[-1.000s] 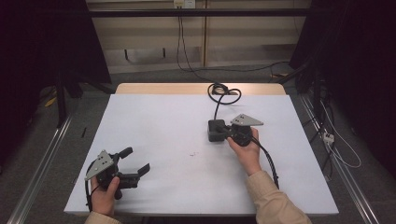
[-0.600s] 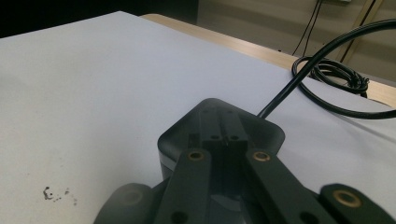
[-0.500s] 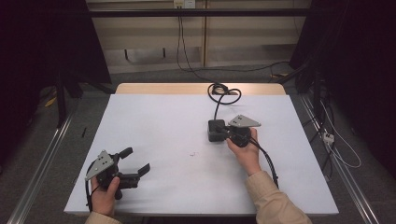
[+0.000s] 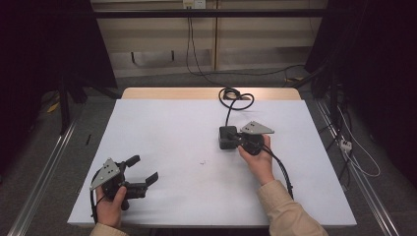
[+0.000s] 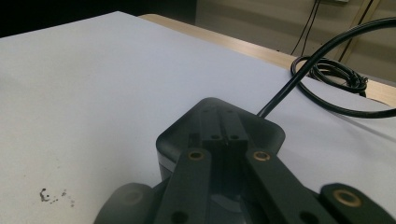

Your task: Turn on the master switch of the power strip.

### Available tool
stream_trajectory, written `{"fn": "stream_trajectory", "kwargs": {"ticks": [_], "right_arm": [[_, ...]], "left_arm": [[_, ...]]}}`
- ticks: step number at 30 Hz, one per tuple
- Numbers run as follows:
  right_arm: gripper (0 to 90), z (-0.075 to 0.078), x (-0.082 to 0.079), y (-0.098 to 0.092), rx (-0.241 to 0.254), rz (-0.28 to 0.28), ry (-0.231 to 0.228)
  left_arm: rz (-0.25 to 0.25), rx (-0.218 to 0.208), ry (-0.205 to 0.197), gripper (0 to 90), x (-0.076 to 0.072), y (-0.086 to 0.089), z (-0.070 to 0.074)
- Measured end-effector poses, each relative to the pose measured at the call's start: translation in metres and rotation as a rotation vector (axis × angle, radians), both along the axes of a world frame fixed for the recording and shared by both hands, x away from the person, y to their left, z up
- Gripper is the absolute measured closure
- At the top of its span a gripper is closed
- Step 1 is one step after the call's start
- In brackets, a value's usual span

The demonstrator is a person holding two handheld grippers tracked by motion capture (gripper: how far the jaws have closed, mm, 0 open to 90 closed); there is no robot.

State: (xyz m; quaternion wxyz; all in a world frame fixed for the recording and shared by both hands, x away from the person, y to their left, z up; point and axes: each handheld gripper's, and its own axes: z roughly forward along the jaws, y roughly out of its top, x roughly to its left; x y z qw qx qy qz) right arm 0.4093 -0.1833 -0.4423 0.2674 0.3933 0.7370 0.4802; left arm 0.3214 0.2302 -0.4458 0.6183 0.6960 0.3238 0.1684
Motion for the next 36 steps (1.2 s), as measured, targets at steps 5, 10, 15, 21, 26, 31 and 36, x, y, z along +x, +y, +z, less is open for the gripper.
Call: {"fn": "stream_trajectory", "kwargs": {"ticks": [5,10,15,21,26,31,36], "right_arm": [[90.0,0.0001,0.0001,-0.0001,0.001,0.001,0.003],[90.0,-0.0004,0.0002,-0.0007,0.010,0.001,0.005],[90.0,-0.0003,-0.0003,0.0002,-0.001,-0.003,-0.001],[90.0,-0.0005,-0.0005,0.0002,0.001,-0.005,-0.001],[90.0,-0.0006,-0.0004,0.0000,0.007,-0.005,0.002],[90.0,-0.0007,-0.0005,0.0000,0.007,-0.006,0.002],[90.0,-0.0011,-0.0008,0.0006,0.003,-0.005,0.003]], "left_arm": [[0.003,0.001,-0.001,3.1,-0.0009,0.0016,0.0001],[0.004,-0.001,-0.001,3.2,-0.0015,0.0018,0.0003],[0.003,0.003,-0.002,3.2,-0.0012,0.0017,0.0005],[0.001,0.005,-0.004,3.2,-0.0011,0.0014,0.0005],[0.001,0.005,-0.006,3.2,-0.0013,0.0019,0.0007],[0.002,0.006,-0.005,3.2,-0.0012,0.0018,0.0007],[0.000,0.003,-0.006,3.2,-0.0012,0.0006,0.0011]]}}
